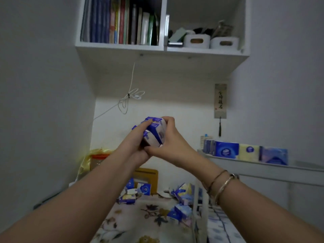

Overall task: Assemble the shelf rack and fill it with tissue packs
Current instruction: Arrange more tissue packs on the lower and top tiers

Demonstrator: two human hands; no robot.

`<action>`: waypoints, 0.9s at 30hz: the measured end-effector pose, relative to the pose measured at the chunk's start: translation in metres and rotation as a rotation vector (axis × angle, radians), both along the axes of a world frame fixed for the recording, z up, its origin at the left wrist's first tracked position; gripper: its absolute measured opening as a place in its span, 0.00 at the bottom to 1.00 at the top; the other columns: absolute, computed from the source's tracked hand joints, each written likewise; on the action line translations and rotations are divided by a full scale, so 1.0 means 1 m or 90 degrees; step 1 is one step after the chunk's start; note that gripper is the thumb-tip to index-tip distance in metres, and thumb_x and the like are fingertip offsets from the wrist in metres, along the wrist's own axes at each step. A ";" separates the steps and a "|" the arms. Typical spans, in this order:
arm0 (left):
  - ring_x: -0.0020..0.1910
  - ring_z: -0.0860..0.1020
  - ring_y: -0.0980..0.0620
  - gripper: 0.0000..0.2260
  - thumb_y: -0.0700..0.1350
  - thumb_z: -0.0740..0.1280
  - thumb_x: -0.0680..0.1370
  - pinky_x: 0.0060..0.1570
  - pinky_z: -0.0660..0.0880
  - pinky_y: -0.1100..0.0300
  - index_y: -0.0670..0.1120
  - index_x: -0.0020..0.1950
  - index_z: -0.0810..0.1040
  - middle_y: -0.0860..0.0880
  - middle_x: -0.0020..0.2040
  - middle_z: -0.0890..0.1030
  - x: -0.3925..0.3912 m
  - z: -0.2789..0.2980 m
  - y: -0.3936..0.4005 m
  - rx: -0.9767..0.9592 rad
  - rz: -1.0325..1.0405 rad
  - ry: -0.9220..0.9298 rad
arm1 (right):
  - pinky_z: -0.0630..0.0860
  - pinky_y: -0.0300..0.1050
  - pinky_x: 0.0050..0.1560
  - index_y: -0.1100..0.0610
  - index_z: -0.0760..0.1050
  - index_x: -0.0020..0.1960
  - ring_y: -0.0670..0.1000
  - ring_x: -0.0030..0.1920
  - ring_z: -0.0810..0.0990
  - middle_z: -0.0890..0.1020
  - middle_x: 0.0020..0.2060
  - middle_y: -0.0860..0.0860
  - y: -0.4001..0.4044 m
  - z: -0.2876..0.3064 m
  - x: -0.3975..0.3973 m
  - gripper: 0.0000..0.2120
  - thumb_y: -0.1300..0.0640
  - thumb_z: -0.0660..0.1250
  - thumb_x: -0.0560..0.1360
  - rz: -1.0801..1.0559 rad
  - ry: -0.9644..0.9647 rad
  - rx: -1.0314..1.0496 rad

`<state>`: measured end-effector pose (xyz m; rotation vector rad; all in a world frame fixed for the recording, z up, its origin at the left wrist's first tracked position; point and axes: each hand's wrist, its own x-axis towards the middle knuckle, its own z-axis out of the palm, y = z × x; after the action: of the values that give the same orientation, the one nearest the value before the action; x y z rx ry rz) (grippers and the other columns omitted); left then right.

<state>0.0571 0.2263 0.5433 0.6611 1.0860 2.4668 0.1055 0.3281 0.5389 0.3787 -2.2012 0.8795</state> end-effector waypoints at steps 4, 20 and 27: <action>0.38 0.83 0.50 0.13 0.49 0.61 0.80 0.41 0.81 0.58 0.43 0.55 0.79 0.45 0.41 0.84 0.035 0.031 0.032 -0.032 -0.035 0.081 | 0.76 0.35 0.39 0.48 0.57 0.59 0.47 0.50 0.79 0.75 0.52 0.50 0.026 0.030 0.036 0.30 0.59 0.73 0.67 -0.073 0.055 -0.005; 0.52 0.75 0.50 0.15 0.44 0.64 0.79 0.38 0.70 0.65 0.40 0.64 0.76 0.47 0.64 0.77 0.087 0.082 0.214 -0.630 0.096 0.574 | 0.70 0.39 0.33 0.57 0.68 0.52 0.52 0.40 0.74 0.76 0.41 0.55 0.251 0.082 0.139 0.24 0.55 0.65 0.56 -0.438 -0.095 -0.211; 0.67 0.70 0.46 0.24 0.58 0.56 0.80 0.63 0.66 0.55 0.44 0.70 0.70 0.46 0.71 0.70 0.076 0.059 0.268 -0.846 0.084 0.822 | 0.77 0.50 0.46 0.59 0.70 0.57 0.57 0.48 0.76 0.76 0.52 0.59 0.303 0.065 0.142 0.16 0.63 0.62 0.69 -0.567 -0.368 -0.106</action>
<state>0.1331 0.4940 0.6019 1.5931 2.6933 0.5826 0.2472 0.6310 0.6040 -0.9858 -2.3885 0.6810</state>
